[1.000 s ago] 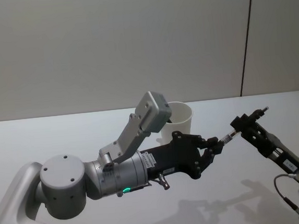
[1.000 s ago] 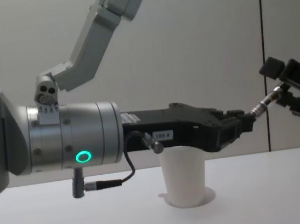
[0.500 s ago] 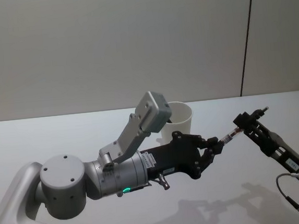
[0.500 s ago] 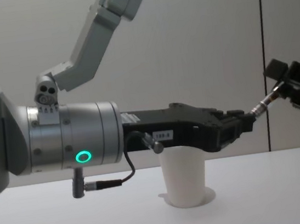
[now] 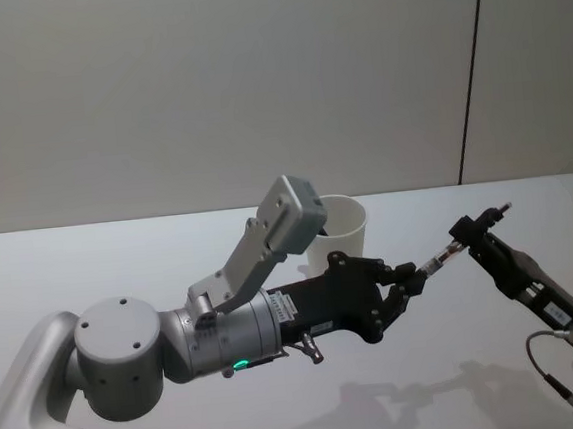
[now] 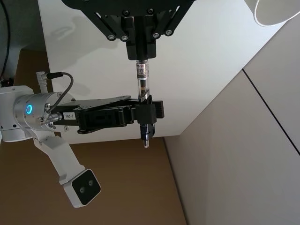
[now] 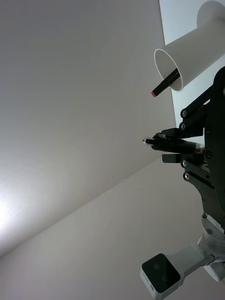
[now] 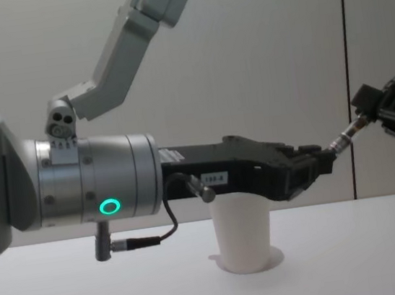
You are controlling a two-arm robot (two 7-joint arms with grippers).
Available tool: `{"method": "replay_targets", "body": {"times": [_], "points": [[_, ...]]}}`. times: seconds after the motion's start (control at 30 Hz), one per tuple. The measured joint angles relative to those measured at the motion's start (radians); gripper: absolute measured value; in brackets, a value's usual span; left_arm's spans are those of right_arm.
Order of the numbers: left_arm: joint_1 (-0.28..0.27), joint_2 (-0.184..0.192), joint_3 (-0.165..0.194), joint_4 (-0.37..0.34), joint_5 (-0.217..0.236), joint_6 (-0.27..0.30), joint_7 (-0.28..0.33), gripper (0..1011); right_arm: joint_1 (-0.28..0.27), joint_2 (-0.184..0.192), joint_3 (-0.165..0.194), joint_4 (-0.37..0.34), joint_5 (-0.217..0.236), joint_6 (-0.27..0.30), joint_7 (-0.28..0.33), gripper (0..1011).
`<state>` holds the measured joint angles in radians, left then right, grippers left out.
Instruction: Place the pen into the pen holder.
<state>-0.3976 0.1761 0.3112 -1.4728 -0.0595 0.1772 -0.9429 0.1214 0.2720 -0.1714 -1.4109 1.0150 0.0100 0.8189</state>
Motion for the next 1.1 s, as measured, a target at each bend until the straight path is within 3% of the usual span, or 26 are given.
{"method": "replay_targets", "body": {"times": [0.73,1.1], "points": [[0.000,0.000,0.000,0.000,-0.001,0.000,0.000,148,-0.005,0.007,-0.010,-0.017,-0.013,-0.014,-0.024,168],[0.000,0.000,0.000,0.000,-0.001,0.000,-0.001,471,-0.005,0.010,-0.016,-0.022,-0.017,-0.017,-0.031,166]]}}
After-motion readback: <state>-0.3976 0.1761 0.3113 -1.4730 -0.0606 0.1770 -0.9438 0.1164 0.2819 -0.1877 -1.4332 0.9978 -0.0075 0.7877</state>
